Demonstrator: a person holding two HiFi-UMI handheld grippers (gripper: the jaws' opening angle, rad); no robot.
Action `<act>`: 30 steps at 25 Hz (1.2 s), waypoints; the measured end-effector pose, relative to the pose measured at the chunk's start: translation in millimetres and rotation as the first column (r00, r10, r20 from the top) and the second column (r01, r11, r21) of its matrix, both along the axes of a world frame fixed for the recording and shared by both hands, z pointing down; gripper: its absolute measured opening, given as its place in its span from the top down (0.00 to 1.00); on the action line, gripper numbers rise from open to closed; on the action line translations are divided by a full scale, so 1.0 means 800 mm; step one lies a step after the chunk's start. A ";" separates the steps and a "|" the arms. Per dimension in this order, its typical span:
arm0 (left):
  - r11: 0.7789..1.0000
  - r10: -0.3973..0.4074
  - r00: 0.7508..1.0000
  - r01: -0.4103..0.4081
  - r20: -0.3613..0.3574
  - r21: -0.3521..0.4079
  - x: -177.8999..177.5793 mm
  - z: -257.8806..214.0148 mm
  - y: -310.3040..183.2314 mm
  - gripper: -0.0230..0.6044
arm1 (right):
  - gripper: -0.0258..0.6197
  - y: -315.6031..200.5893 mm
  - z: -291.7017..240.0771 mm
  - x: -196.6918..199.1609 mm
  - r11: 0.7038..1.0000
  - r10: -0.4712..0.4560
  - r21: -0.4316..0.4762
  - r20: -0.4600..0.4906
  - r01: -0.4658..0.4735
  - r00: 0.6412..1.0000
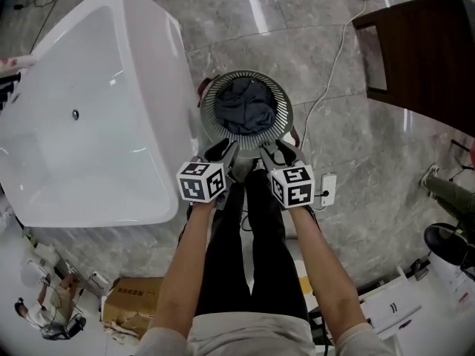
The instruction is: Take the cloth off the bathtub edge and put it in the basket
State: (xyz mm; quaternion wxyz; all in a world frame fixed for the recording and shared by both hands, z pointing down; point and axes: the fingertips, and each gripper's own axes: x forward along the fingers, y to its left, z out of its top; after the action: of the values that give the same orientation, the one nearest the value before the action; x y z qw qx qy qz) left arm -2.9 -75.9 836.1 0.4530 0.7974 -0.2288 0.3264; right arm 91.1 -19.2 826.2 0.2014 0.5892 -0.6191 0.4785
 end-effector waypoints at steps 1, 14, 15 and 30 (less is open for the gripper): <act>1.000 0.009 1.000 -0.009 -0.001 0.009 -0.002 -0.010 0.003 0.70 | 0.69 0.004 -0.010 -0.002 1.000 0.000 0.004 -0.005 0.000 1.000; 0.992 0.090 0.995 -0.085 -0.043 0.095 -0.056 -0.159 0.052 0.70 | 0.69 0.056 -0.153 -0.054 0.997 0.040 0.067 -0.055 -0.037 0.998; 0.991 0.094 0.995 -0.089 -0.045 0.104 -0.063 -0.172 0.055 0.70 | 0.69 0.057 -0.164 -0.058 0.996 0.054 0.074 -0.056 -0.049 0.997; 0.987 0.043 0.986 -0.018 -0.159 0.157 -0.112 -0.343 0.066 0.70 | 0.69 0.063 -0.331 -0.108 0.963 0.201 0.190 -0.037 -0.191 0.979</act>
State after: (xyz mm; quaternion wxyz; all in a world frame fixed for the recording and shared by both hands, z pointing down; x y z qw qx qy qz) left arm -92.5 -23.4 561.4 0.4018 0.8574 -0.2037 0.2486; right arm 5.0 31.1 561.2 0.1147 0.6768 -0.5938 0.4198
